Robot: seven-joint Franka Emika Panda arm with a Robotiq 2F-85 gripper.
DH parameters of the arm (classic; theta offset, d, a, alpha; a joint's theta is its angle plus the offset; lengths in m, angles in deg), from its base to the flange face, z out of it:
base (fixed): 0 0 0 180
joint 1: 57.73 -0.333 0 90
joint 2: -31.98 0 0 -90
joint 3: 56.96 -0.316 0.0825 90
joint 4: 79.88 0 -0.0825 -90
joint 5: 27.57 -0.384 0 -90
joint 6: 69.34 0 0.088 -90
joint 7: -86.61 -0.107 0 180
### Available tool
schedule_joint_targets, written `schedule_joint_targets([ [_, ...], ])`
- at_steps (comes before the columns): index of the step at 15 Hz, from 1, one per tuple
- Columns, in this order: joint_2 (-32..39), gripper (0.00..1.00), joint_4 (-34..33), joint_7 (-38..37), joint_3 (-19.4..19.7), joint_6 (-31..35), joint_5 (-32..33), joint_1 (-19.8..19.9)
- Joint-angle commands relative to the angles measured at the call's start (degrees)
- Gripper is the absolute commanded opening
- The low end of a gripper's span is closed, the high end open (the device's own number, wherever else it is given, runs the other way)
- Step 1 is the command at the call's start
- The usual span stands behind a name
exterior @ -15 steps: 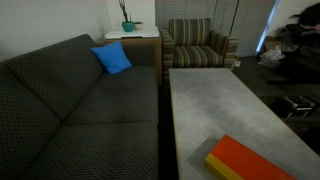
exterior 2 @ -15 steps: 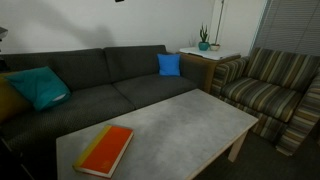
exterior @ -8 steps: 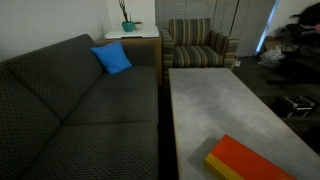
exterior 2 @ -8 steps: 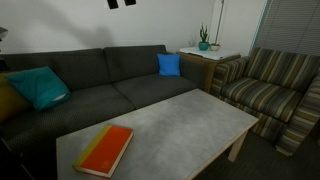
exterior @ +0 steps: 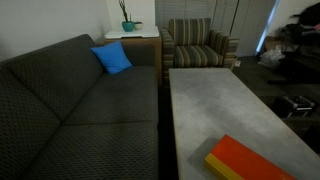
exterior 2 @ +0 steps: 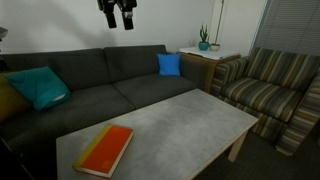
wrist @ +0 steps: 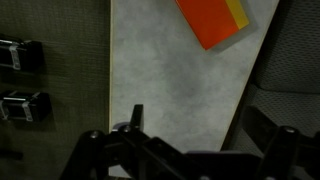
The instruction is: Slide the book to the right
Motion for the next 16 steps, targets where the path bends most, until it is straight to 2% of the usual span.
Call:
schedule_joint_targets([
  [1, 6.54, 1.0, -4.0, -1.45, -0.92, 1.87, 0.19, -0.42],
  [6, 13.99, 1.0, -8.56, -0.76, -2.05, 1.79, 0.15, -2.38],
  [13, 23.64, 1.0, -13.41, 4.6, -4.5, 0.66, -0.29, -5.44],
  [14, 20.76, 1.0, -11.27, 2.05, -3.69, 1.35, -0.12, -5.42],
  [16, 22.79, 1.0, -12.21, 2.85, -4.06, 1.35, -0.13, -6.0],
])
